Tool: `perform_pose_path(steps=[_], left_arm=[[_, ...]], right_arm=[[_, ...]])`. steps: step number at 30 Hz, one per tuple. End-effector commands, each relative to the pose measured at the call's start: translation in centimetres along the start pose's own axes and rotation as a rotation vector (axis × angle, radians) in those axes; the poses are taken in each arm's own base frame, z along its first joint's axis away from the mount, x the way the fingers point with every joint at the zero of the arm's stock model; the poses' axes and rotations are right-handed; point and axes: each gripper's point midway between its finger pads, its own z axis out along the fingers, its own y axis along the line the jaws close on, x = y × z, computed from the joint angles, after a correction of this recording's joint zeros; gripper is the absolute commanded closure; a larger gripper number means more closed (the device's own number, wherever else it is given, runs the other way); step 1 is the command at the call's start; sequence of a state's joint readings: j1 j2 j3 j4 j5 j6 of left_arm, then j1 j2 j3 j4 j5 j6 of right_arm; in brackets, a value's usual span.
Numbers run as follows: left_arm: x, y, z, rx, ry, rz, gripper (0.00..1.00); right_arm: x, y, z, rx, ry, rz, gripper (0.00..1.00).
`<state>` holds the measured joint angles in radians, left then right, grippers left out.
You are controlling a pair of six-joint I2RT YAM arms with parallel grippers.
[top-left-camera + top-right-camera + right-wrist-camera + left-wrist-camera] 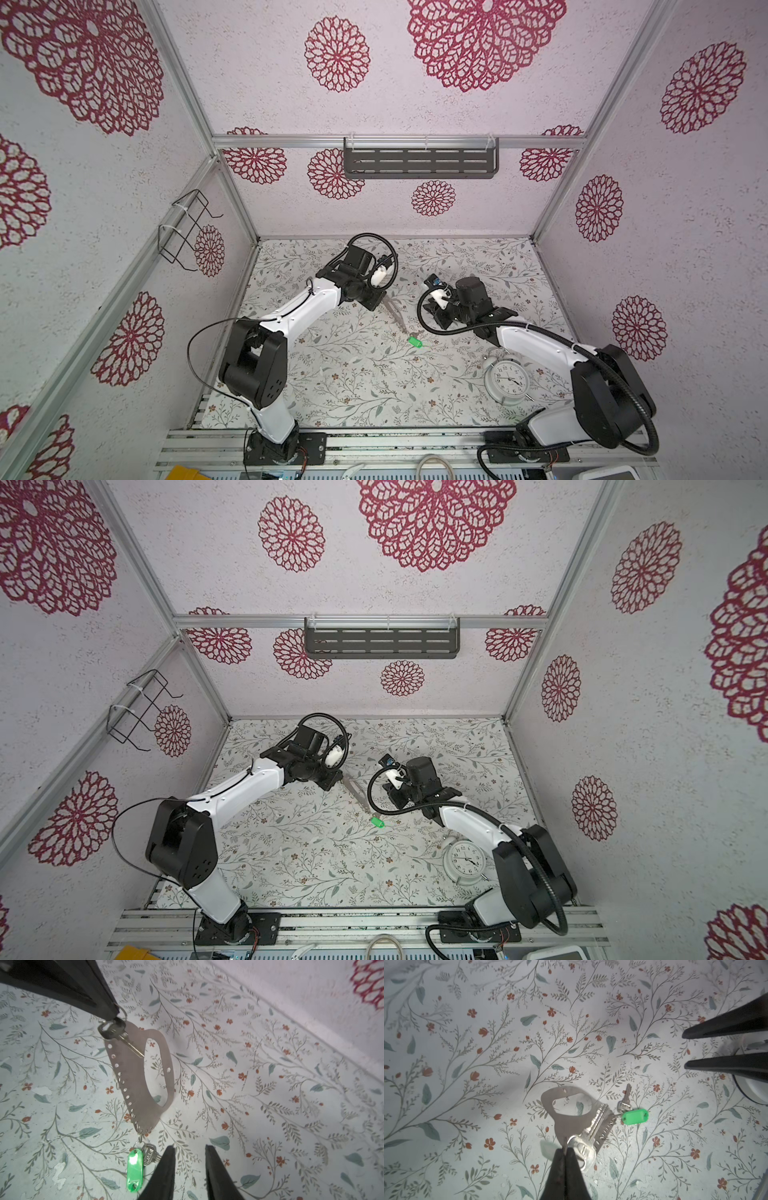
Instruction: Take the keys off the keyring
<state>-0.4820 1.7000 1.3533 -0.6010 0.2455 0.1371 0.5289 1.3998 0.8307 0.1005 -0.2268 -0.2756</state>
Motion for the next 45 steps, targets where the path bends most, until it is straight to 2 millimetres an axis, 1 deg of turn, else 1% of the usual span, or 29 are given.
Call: perform_pose_path(steps=[1,5,8,12,17,23,28,31,40,45], left_arm=[[-2.1,-1.7,-2.2,0.054,-0.075,0.104,0.98],[-3.5,-2.7,-4.2,0.083,-0.125,0.174,0.98],[-4.1,-3.3,-5.2,0.087,-0.141,0.220,0.98],[-4.1,-4.2,-6.0,0.091,-0.142,0.294,0.99],[-4.4,-5.1,-7.1,0.081,-0.159,0.369,1.00],[-4.9,-7.0,-8.6,0.120,-0.223,0.461,1.00],[-4.2,-8.2,-8.8,0.151,-0.234,0.540,1.00],[-4.1,-8.7,-9.0,0.167,-0.244,0.567,1.00],[-3.6,-9.9,-9.4,0.215,-0.270,0.651,1.00],[-3.5,-10.7,-9.6,0.246,-0.302,0.694,1.00]], right_arm=[[-3.9,0.5,-1.9,-0.019,-0.156,-0.102,0.71],[-5.3,0.9,-2.9,-0.034,-0.203,-0.131,0.71],[-5.8,0.9,-3.2,-0.031,-0.221,-0.152,0.70],[-6.5,0.9,-3.5,-0.032,-0.235,-0.189,0.71],[-8.2,1.4,-4.3,-0.056,-0.290,-0.236,0.71],[-9.9,2.9,-4.9,-0.146,-0.348,-0.267,0.70],[-10.5,4.9,-5.4,-0.258,-0.404,-0.296,0.70],[-10.7,5.7,-5.5,-0.304,-0.427,-0.302,0.71],[-10.7,7.4,-5.9,-0.417,-0.463,-0.310,0.76],[-10.3,7.9,-5.7,-0.453,-0.464,-0.297,0.77]])
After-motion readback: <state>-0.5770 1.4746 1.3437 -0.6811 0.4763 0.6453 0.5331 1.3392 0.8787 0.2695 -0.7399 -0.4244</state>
